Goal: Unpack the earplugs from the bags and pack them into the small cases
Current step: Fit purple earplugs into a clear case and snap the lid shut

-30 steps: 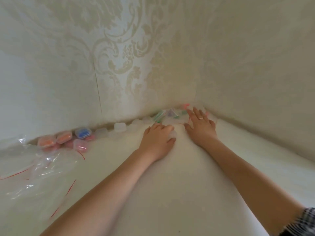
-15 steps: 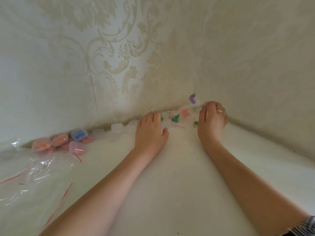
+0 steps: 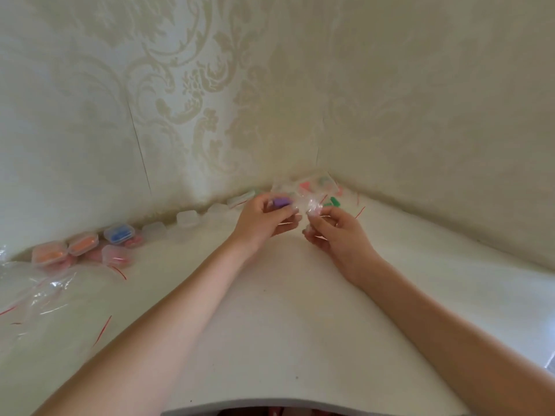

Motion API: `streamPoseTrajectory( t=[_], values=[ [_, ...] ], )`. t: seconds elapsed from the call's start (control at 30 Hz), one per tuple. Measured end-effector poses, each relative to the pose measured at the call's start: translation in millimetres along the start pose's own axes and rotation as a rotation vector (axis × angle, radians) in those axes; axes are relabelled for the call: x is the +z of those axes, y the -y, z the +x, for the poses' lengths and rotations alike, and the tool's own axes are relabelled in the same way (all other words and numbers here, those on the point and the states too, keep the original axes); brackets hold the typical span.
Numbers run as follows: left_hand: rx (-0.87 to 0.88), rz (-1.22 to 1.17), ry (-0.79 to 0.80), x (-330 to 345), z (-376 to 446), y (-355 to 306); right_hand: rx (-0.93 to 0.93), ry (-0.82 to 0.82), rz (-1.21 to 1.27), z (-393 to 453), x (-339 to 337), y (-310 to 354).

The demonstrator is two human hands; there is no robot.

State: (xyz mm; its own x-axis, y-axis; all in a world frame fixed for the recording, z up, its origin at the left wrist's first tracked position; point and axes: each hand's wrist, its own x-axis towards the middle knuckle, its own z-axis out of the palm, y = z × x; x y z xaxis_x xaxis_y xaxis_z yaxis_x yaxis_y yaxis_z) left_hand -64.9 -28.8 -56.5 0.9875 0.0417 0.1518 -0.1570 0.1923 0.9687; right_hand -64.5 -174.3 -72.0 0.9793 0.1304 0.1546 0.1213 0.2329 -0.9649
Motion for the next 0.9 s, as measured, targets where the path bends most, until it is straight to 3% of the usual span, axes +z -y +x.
streamPoseTrajectory(
  t=[0.17, 0.33, 0.4, 0.5, 0.57, 0.7, 0.8, 0.9],
  values=[
    [0.002, -0.005, -0.059, 1.4, -1.4, -0.3, 0.009, 0.093, -0.061, 4.3, -5.2, 2.3],
    [0.060, 0.030, -0.141, 6.2, -0.9, -1.6, 0.050, 0.063, -0.078, 10.8, -12.1, 7.5],
    [0.218, 0.131, -0.281, 6.5, -3.0, 0.4, 0.064, 0.027, -0.064, 12.6, -11.5, 7.2],
    [0.553, 0.542, -0.480, -0.8, -3.2, 0.9, 0.064, -0.008, -0.103, 15.1, -12.3, 7.6],
    [0.595, 0.626, -0.459, 0.0, -2.8, 0.2, 0.032, -0.017, -0.173, 16.0, -12.9, 8.3],
    [0.415, 0.447, -0.194, 18.9, -7.6, 7.2, -0.139, 0.035, -0.416, 11.7, -12.8, 9.6],
    [0.352, 0.456, -0.149, 21.9, -7.2, 15.5, -0.329, 0.102, -0.683, 7.8, -11.3, 6.4],
    [0.330, 0.409, -0.107, 20.6, -6.5, 16.1, -0.368, 0.116, -0.716, 6.0, -10.7, 6.9]
  ],
)
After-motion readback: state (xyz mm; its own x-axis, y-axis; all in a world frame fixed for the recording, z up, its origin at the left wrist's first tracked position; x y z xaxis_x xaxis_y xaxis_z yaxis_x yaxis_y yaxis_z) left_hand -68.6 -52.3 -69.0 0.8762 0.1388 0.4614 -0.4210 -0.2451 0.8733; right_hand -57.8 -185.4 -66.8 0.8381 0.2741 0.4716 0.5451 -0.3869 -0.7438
